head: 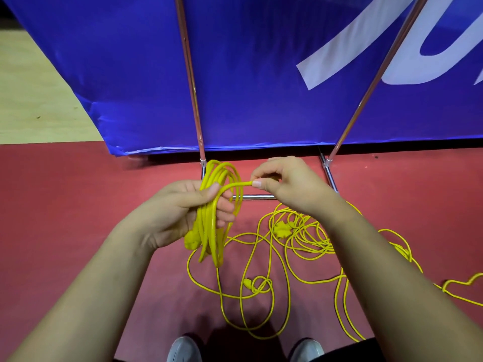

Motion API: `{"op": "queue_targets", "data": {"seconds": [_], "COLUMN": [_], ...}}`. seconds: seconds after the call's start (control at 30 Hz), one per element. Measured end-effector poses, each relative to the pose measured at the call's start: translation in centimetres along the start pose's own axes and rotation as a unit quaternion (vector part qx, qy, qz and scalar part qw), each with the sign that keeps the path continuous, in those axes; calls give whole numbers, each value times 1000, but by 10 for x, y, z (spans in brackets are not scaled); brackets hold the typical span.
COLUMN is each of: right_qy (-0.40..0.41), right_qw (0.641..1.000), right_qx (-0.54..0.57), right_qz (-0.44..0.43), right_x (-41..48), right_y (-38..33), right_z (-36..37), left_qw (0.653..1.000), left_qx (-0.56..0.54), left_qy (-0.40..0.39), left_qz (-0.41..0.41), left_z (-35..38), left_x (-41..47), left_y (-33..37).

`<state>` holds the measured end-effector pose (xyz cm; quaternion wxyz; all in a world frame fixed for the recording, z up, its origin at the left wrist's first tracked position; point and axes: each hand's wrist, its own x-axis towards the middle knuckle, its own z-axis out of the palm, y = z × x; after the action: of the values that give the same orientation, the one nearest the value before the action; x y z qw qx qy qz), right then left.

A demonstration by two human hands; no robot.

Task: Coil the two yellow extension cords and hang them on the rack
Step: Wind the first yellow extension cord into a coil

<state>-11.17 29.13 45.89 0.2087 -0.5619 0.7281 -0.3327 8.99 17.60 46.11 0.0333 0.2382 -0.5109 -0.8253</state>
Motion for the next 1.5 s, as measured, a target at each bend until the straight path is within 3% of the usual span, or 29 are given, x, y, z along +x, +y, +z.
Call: {"op": "queue_targets", "data": {"seconds": [0.17, 0.27, 0.47, 0.6, 0.8, 0.93, 1.27, 1.5], "right_qy": [17, 1, 41, 68, -22, -60, -38, -11], "right_qw": [999, 995, 999, 996, 997, 990, 989, 974], "right_qx": [32, 90, 0, -52, 42, 101, 131, 206], "right_qz": [-29, -33, 31, 34, 65, 73, 60, 89], "right_x": [-2, -3, 1, 7, 1, -2, -9, -5], "right_y": [-10, -10, -7, 10, 20, 23, 30, 42], "right_z": [6, 12, 39, 34, 15, 3, -9, 7], "left_qw": [999, 997, 991, 998, 999, 996, 991, 998], "left_qx": [10, -11, -28, -8, 9, 78, -6, -31], "left_qy": [-38, -71, -130, -60, 10, -6, -114, -58], "left_qz": [-37, -9, -8, -14, -35, -38, -68, 4], "left_z": [3, -2, 2, 2, -4, -3, 2, -4], "left_x": [-1, -2, -2, -2, 0, -1, -4, 1], "left_y": [-4, -2, -4, -1, -1, -1, -5, -2]}}
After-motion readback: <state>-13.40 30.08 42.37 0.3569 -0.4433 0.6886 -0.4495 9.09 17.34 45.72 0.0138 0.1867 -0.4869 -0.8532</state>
